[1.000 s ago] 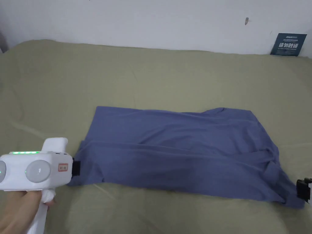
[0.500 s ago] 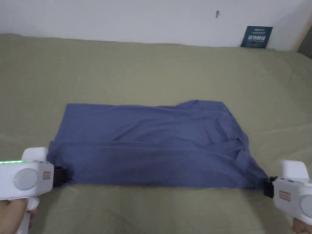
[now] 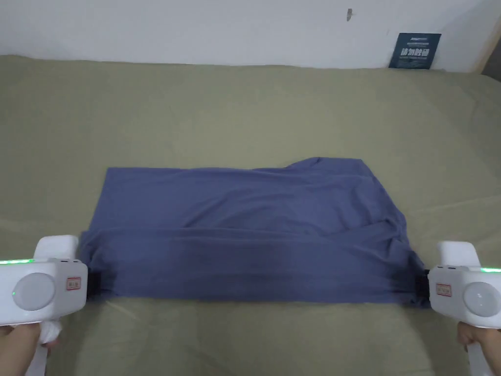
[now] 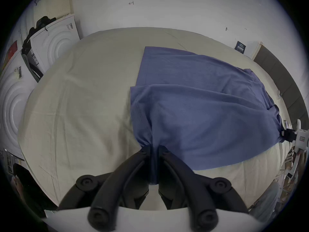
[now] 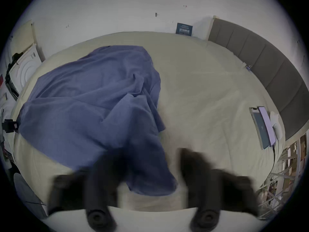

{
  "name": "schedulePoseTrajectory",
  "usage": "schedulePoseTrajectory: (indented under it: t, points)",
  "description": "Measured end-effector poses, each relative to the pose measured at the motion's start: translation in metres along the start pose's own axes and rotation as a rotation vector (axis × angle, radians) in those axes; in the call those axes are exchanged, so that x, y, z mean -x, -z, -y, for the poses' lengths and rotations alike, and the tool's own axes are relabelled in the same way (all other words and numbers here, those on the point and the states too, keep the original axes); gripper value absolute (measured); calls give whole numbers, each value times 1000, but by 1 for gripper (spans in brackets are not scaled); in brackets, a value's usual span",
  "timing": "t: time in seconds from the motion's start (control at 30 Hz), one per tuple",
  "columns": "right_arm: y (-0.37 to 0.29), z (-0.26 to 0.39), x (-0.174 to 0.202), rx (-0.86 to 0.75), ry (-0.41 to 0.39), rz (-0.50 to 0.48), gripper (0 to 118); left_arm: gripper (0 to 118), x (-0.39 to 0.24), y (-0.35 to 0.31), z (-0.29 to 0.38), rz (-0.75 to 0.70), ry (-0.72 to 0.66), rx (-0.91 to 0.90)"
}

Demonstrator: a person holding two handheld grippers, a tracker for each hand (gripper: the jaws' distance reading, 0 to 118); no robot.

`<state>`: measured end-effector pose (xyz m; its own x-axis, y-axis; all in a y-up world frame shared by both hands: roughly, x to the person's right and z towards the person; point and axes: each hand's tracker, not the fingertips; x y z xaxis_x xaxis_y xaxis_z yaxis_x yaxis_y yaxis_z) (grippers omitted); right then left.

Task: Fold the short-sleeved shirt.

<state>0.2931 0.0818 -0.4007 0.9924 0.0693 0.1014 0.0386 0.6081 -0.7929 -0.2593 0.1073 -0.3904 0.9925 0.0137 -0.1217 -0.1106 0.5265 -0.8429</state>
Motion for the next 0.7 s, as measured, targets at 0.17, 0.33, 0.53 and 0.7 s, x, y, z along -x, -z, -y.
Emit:
schedulePoseTrajectory:
  t: [0.17, 0.33, 0.53, 0.7]
  points:
    - [-35, 5, 1, -15, -15, 4, 4, 9, 4, -16, 0, -23, 37, -35]
    - [-68, 19, -13, -53, 5, -12, 4, 9, 8, -42, 9, -12, 43, -52]
    - [-109, 55, -16, -55, 26, -34, 4, 9, 25, -81, 51, -6, 28, -57]
    - [-130, 89, -15, -41, 23, -48, 4, 9, 41, -97, 89, -9, 27, -25]
